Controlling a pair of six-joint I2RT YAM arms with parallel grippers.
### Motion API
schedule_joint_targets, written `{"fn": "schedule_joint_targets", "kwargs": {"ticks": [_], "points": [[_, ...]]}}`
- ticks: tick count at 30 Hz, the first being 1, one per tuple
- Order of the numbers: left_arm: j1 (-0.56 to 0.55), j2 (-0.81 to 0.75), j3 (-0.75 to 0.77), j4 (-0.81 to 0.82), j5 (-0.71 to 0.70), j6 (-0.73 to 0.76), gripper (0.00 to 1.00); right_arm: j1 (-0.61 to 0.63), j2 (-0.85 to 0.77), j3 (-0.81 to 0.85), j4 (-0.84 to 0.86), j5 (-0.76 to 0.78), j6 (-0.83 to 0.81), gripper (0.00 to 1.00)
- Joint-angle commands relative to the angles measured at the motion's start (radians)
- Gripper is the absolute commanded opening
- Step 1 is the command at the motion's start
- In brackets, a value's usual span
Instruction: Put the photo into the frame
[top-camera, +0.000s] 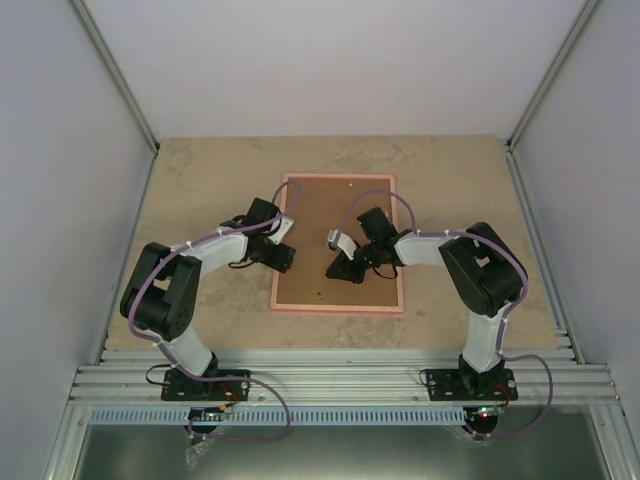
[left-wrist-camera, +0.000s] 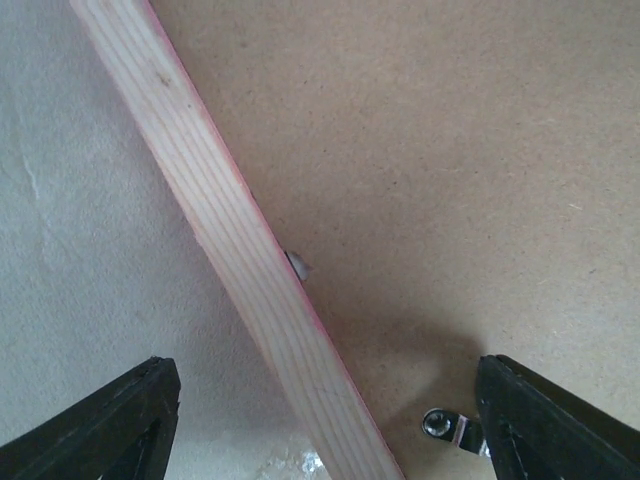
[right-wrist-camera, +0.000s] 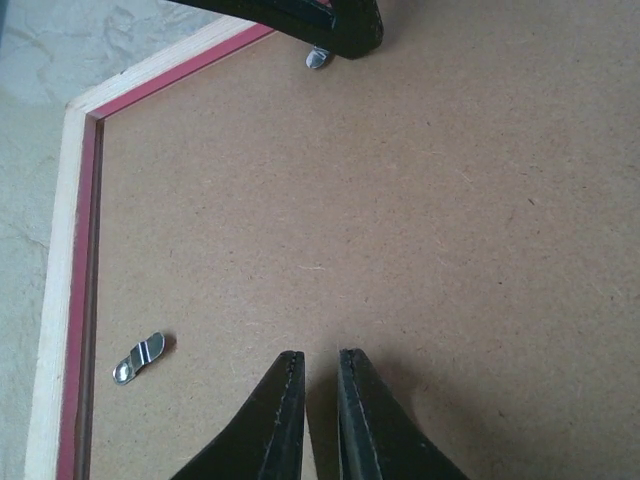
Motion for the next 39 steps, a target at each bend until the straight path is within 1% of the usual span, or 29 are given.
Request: {"fn": "schedule_joint_targets", "kwargs": {"ticks": [1,6,10,12,16,19,24,27,30,36,39], "points": [[0.003,0.021,-0.013,-0.033,-0.031,0.088,0.82,0.002,0.056,-0.015,-0.016,0.041,-0.014,0.13],[0.003,0.029,-0.024,-0.066,-0.065,0.169,0.79,-0.003,0.055,-0.011,-0.021,0.042,-0.01,0.13],[0.003,0.04,-0.014,-0.092,-0.068,0.194,0.77,-0.005,0.062,-0.009,-0.022,0.042,-0.006,0.13],[0.003,0.04,0.0,-0.102,-0.05,0.181,0.76,-0.005,0.064,-0.009,-0.022,0.041,-0.005,0.13],[0.003,0.043,0.033,-0.135,0.031,0.151,0.76,-0.006,0.067,-0.01,-0.021,0.04,-0.002,0.12],[0.003,0.046,0.018,-0.135,-0.023,0.201,0.75,-0.008,0.069,-0.01,-0.022,0.037,0.002,0.12],[0.003,0.067,0.023,-0.189,-0.075,0.297,0.72,-0.018,0.079,-0.007,-0.026,0.021,0.012,0.12],[0.003,0.063,0.014,-0.18,-0.127,0.346,0.7,-0.021,0.08,-0.006,-0.027,0.02,0.014,0.12],[0.008,0.066,0.009,-0.181,-0.131,0.372,0.65,-0.025,0.078,-0.007,-0.024,0.019,0.017,0.11],[0.046,0.104,0.006,-0.186,-0.085,0.42,0.48,-0.031,0.073,-0.012,-0.018,0.018,0.021,0.11],[0.061,0.109,-0.002,-0.181,-0.08,0.455,0.43,-0.035,0.072,-0.013,-0.015,0.017,0.023,0.1]]}}
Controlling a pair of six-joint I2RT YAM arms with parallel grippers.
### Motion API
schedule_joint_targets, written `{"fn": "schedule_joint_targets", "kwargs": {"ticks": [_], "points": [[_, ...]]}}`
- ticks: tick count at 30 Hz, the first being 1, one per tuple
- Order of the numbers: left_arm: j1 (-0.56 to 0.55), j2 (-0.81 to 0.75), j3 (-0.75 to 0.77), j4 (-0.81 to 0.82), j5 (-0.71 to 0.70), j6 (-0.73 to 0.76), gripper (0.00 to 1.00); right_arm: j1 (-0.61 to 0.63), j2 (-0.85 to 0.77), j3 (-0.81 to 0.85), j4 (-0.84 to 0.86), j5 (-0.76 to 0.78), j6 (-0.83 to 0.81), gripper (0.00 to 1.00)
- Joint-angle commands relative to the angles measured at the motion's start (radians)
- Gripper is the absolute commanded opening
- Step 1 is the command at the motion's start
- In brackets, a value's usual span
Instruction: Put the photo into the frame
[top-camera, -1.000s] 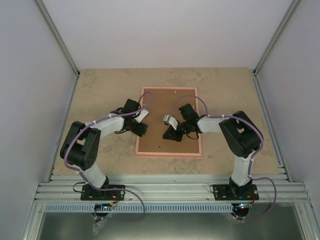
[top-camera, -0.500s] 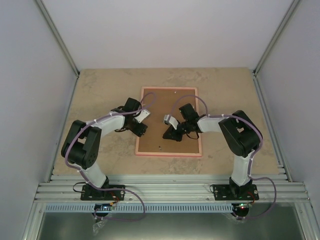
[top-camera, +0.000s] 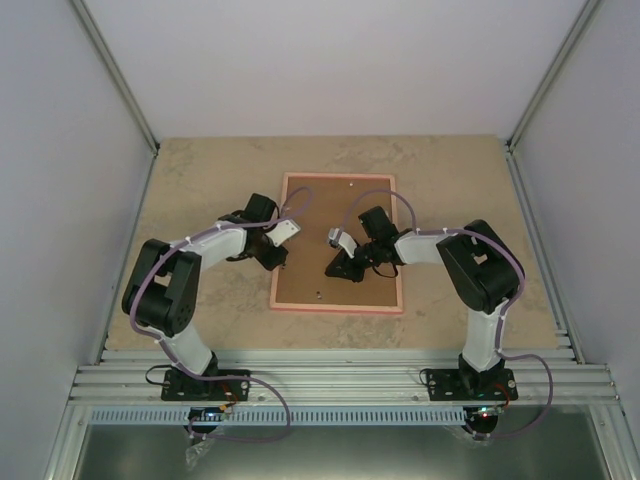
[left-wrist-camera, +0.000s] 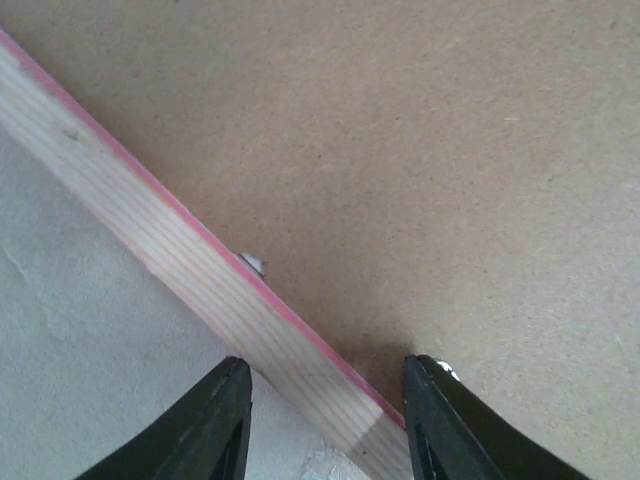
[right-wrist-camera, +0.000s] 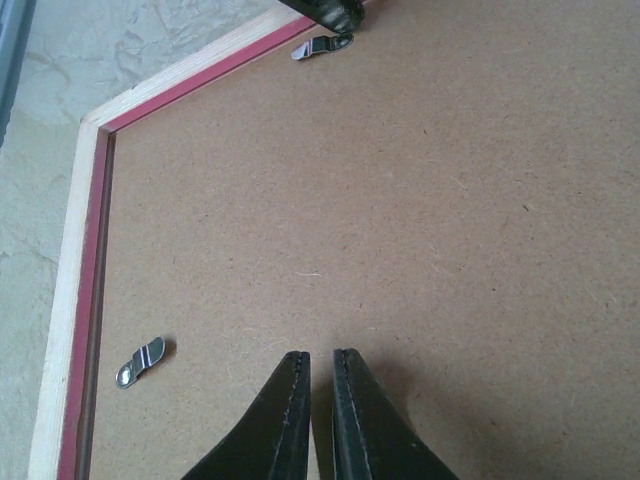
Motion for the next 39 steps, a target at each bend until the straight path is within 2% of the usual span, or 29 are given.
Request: {"fn": "schedule_joint_targets", "kwargs": {"ticks": [1,6,10,17,22,34,39], "points": [[0.04,0.08,-0.059,-0.096,-0.092,0.109,0.42,-0.013,0.043,-0.018,-0.051,0.069,0.004,0.1],[0.05,0.099,-0.082,-0.078,-0.078,0.139,0.4,-0.016,0.039,-0.02,-0.05,0.069,0.004,0.1],[0.078,0.075,-0.049,-0.09,0.002,0.113,0.5,-0.015,0.026,-0.021,-0.052,0.066,-0.004,0.1],[0.095,-0.026,0.017,-0.094,0.25,-0.044,0.61,0.001,-0.089,-0.067,0.039,0.012,0.011,0.11],[0.095,-0.075,-0.028,-0.032,0.249,-0.095,0.67,0.052,-0.148,-0.063,0.168,0.043,0.024,0.12],[0.095,-0.035,-0.099,0.061,0.247,-0.169,0.69,0.201,-0.054,-0.07,0.392,0.166,-0.014,0.11],[0.108,-0.034,-0.108,0.061,0.269,-0.18,0.63,0.212,0.026,-0.048,0.39,0.206,0.001,0.08]]}}
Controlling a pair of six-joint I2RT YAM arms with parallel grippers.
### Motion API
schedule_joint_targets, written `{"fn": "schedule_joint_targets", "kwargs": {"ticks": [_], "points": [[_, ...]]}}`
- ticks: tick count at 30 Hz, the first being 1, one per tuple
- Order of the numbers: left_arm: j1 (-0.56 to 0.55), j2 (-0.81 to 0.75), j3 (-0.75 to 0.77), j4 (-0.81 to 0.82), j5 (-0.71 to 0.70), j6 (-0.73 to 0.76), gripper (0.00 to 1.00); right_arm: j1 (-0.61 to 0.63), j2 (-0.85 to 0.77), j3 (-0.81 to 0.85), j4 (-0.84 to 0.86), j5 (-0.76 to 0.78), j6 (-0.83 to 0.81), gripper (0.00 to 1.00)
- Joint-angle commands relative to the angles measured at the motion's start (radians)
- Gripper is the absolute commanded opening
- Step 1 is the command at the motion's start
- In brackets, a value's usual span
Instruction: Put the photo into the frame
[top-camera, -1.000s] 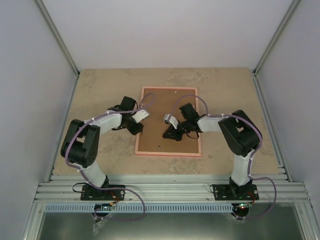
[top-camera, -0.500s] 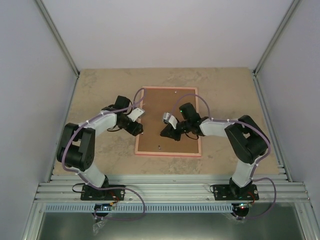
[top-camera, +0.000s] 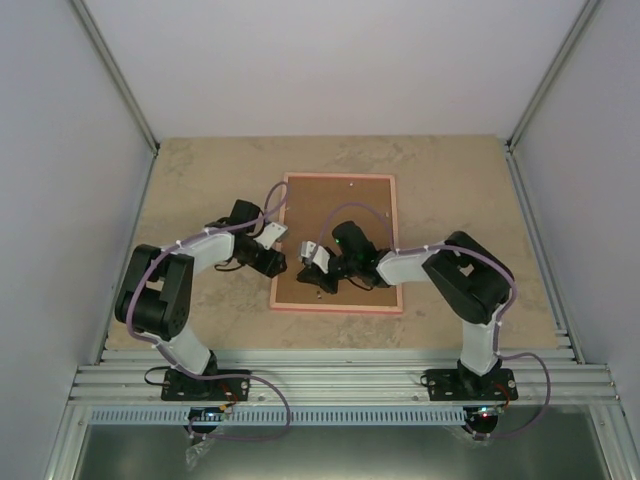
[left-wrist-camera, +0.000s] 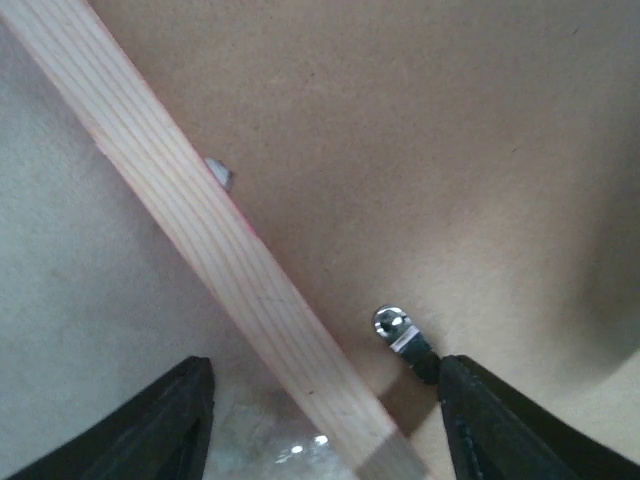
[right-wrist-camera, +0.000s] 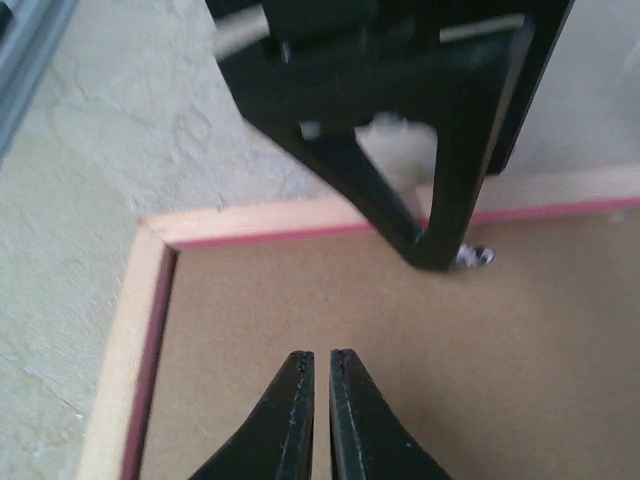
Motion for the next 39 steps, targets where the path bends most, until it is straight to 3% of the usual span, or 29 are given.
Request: {"fn": "schedule_joint_targets", "kwargs": {"ticks": [1,7,11,18,39], "points": [[0.033,0.003,-0.017,0.017,0.096,-0.034,0.6,0.001,0.07,0.003,0.053,0.061,-0.008,0.08],[0.103,-0.071,-0.045,0.073,0.264,-0.089,0.51,-0.004,0.055,0.014,0.088,0.028,-0.081,0.12],[0.141,-0.059,-0.044,0.091,0.298,-0.129,0.48,-0.019,0.058,0.092,-0.029,-0.045,-0.238,0.18],[0.153,0.015,-0.017,0.115,0.304,-0.154,0.37,-0.024,0.15,0.243,-0.186,0.018,-0.452,0.19],[0.153,0.134,0.011,0.091,0.317,-0.168,0.08,0.006,0.295,0.362,-0.295,0.118,-0.426,0.17]]}}
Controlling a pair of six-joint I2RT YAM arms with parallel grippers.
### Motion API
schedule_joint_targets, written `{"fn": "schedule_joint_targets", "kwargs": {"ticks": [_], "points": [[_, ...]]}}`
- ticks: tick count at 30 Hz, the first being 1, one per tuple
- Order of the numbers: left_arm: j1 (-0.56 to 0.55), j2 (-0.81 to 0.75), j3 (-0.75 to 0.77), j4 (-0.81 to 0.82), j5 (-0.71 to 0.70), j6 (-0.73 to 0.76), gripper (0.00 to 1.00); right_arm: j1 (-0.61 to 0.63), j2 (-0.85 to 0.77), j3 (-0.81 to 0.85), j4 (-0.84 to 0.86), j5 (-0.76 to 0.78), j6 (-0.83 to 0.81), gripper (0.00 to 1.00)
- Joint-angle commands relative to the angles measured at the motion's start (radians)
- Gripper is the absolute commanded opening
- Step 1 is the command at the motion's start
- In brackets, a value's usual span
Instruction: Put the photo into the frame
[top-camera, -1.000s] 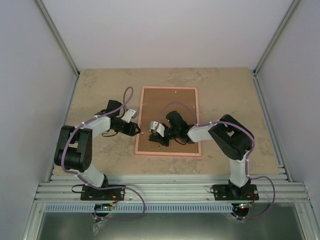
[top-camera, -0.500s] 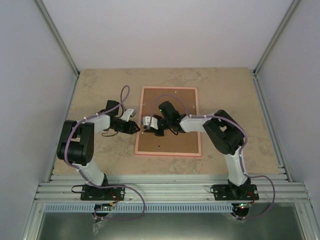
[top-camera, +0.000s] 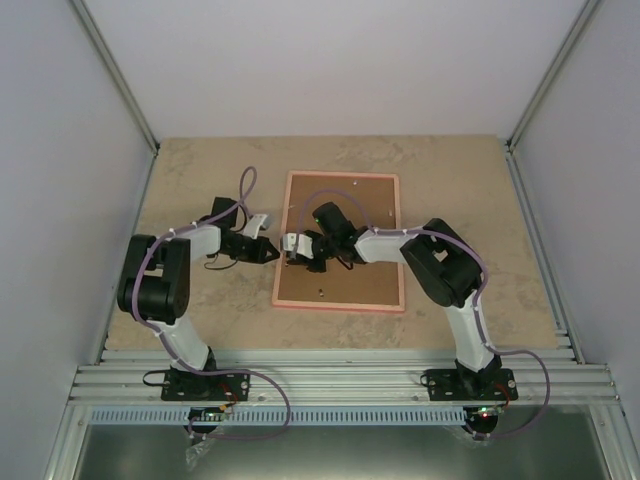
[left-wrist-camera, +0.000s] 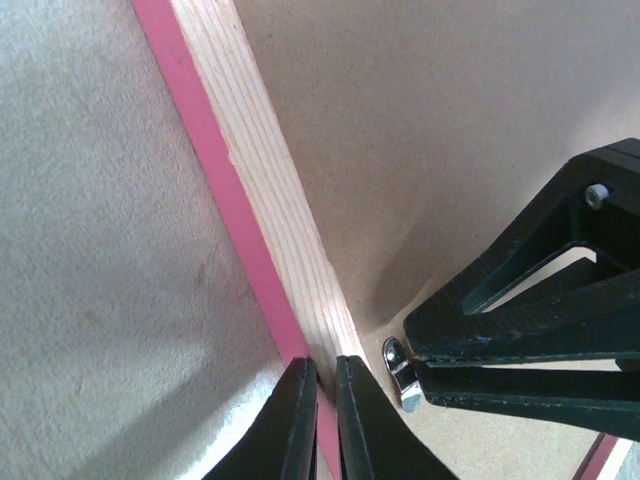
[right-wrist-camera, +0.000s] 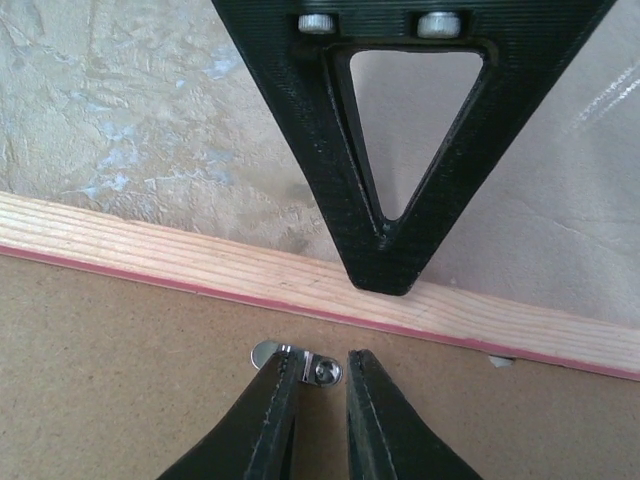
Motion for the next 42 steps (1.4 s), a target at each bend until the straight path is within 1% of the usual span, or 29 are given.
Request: {"fn": "schedule_joint_targets", "kwargs": {"ticks": [1,7,13,18,20,21,25,28,32,35,39,42], "points": [[-0.008,0.038,0.002,-0.008,-0.028,0.017,0.06,0.019,0.061,0.015,-0.074,0.055,-0.007,0.16],[-0.007,0.037,0.006,-0.021,-0.025,0.022,0.03,0.028,0.103,0.063,-0.152,0.122,-0.01,0.14],[-0.008,0.032,0.007,-0.04,-0.008,0.041,0.02,0.032,0.128,0.076,-0.187,0.172,0.0,0.12],[-0.007,0.035,0.011,-0.048,0.0,0.045,0.02,0.03,0.115,0.045,-0.109,0.23,0.105,0.07],[-0.007,0.033,0.01,-0.046,0.001,0.043,0.02,0.03,0.101,0.036,-0.082,0.243,0.159,0.08],[-0.008,0.032,0.009,-0.045,0.0,0.04,0.02,0.03,0.092,0.037,-0.079,0.222,0.182,0.09],[-0.007,0.013,-0.005,-0.019,-0.007,0.016,0.05,0.026,0.003,0.04,-0.08,0.026,0.208,0.18],[-0.007,0.006,0.002,-0.025,-0.012,0.022,0.09,0.008,-0.109,0.043,-0.103,-0.074,0.143,0.24],[-0.007,-0.021,0.022,-0.05,-0.02,0.045,0.17,-0.047,-0.201,0.051,-0.267,-0.162,-0.016,0.27],[-0.006,-0.056,0.019,-0.042,-0.018,0.06,0.2,-0.07,-0.24,0.028,-0.396,-0.176,-0.116,0.27],[-0.007,-0.047,0.015,-0.05,-0.02,0.074,0.23,-0.073,-0.304,-0.102,-0.457,-0.178,-0.243,0.27],[-0.009,-0.036,0.009,-0.048,-0.042,0.076,0.31,-0.074,-0.284,-0.096,-0.5,-0.178,-0.251,0.27]]}}
